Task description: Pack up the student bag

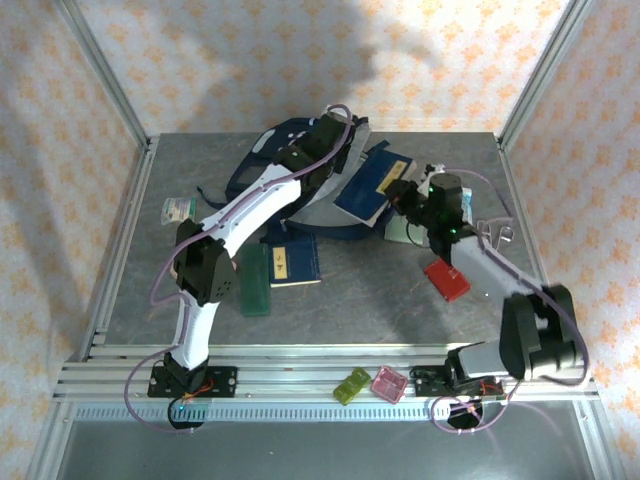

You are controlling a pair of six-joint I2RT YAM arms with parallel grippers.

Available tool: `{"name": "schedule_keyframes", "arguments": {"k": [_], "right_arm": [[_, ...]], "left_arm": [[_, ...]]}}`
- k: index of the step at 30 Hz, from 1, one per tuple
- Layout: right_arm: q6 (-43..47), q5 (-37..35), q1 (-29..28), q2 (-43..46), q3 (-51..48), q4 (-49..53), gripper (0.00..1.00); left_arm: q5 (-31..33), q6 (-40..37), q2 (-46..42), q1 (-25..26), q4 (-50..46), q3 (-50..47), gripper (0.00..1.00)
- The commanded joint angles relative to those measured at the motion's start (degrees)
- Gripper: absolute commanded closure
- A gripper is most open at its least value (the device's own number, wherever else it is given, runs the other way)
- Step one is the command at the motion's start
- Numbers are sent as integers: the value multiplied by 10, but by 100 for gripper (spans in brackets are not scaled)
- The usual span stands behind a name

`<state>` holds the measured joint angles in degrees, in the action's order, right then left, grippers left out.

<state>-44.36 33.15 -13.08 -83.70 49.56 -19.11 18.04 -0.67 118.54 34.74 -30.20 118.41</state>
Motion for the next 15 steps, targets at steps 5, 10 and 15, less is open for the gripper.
{"name": "schedule_keyframes", "arguments": {"k": [5, 10, 15], "right_arm": [[-57, 104, -12, -173, 99, -140, 100], [-64, 108, -51, -283, 192, -145, 100], [-97, 108, -91, -403, 323, -145, 100]], "left_arm": [[8, -23, -78, -7, 77, 9, 100], [-14, -12, -72, -8, 72, 17, 100], [-34, 4, -70, -8, 70, 15, 100]]}}
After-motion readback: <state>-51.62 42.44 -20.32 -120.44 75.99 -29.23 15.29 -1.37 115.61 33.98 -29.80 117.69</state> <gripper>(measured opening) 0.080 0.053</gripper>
